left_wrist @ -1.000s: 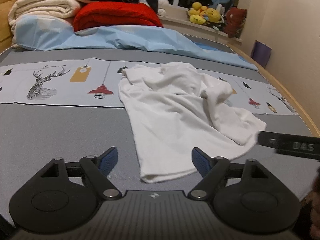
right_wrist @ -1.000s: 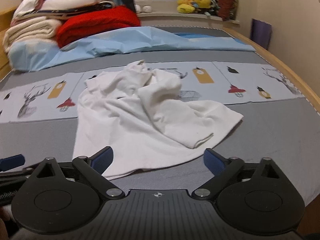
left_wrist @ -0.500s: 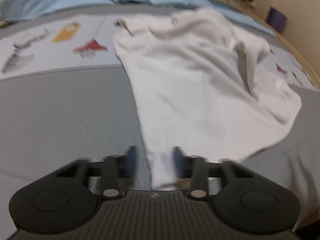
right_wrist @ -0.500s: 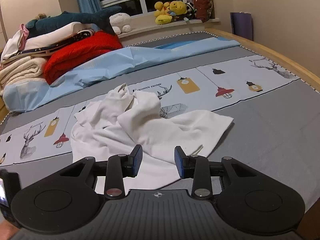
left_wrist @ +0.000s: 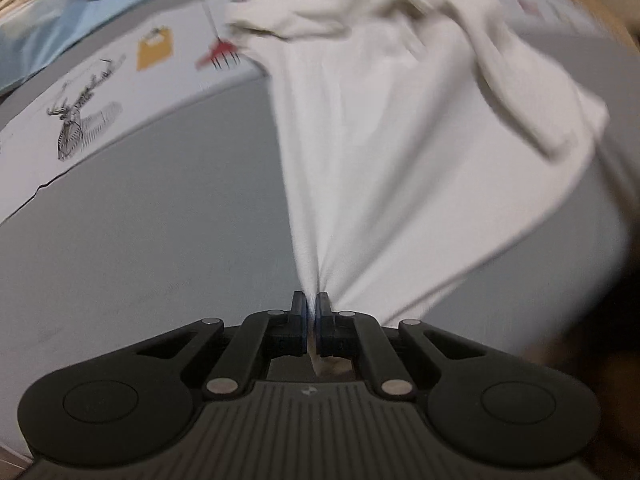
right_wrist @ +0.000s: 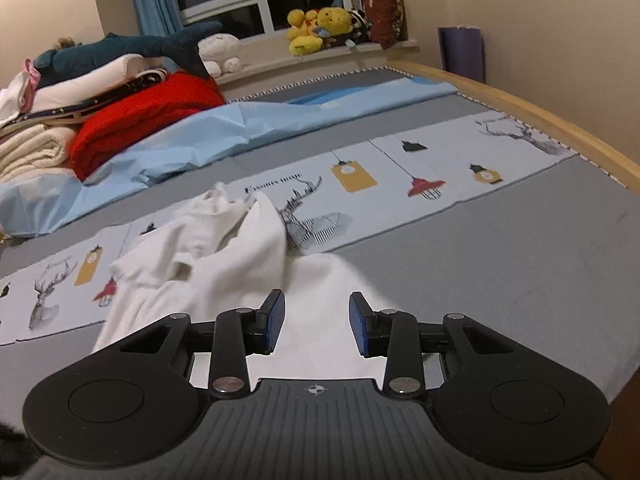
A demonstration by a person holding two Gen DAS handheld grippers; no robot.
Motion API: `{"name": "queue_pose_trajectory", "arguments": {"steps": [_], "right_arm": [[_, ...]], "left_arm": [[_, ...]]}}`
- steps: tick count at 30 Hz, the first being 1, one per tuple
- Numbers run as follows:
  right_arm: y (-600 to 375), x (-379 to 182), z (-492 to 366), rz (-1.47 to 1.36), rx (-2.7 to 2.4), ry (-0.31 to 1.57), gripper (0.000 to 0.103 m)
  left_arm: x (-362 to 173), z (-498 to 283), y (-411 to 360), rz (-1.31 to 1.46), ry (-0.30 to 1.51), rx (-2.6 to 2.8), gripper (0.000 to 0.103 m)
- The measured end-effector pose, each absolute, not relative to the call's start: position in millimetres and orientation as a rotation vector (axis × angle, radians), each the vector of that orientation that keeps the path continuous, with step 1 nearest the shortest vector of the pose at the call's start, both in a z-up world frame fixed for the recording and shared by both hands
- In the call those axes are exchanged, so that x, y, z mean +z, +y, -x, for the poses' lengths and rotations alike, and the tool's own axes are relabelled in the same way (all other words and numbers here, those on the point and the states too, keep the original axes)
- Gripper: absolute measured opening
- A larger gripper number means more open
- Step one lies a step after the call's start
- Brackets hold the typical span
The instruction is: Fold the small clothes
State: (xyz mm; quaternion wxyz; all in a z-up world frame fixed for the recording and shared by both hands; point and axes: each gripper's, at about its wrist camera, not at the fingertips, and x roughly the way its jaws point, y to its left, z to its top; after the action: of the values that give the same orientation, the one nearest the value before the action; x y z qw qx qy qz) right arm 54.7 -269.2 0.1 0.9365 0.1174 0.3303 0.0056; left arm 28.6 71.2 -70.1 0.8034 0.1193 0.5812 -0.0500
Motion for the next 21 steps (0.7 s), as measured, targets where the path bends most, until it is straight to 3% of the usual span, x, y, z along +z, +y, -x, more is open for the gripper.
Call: {"name": "queue_pose_trajectory", "arguments": {"steps": [4,6,8,9,11,18,21], "right_arm": [[-272,1,-52,-0.245,0.025,0.705,0.036],[-276,3,-54,-0.264,0.035,0.712,0.026],[-279,8,-60,-0.284,0.053,0.719,0.014],[-280,11,-66,-0.29,0.075,0.715,0.012],[-277,17,-79,-0.281,0.111,0.702,0.009],[-245,12,-157,-0.259,0.25,0.775,0.011],[-226,-16,-190,-0.245,0.289,0.88,0.029]], "left_arm": [[-59,12,81,-0.375,1.32,-0.199,0.005],[-45,15,88,-0.361,1.301,-0.196,0.008],[-25,8,100,-0.282,1.247,-0.204,0.016],[-16,2,104,-0.254,1.214,-0.203,0.028],[3,-18,113,-0.221,1.109,-0.186,0.033],[36,-100,102,-0.14,0.888,-0.201,0.033],[30,-142,84,-0.101,0.826,-0.227,0.033]]}}
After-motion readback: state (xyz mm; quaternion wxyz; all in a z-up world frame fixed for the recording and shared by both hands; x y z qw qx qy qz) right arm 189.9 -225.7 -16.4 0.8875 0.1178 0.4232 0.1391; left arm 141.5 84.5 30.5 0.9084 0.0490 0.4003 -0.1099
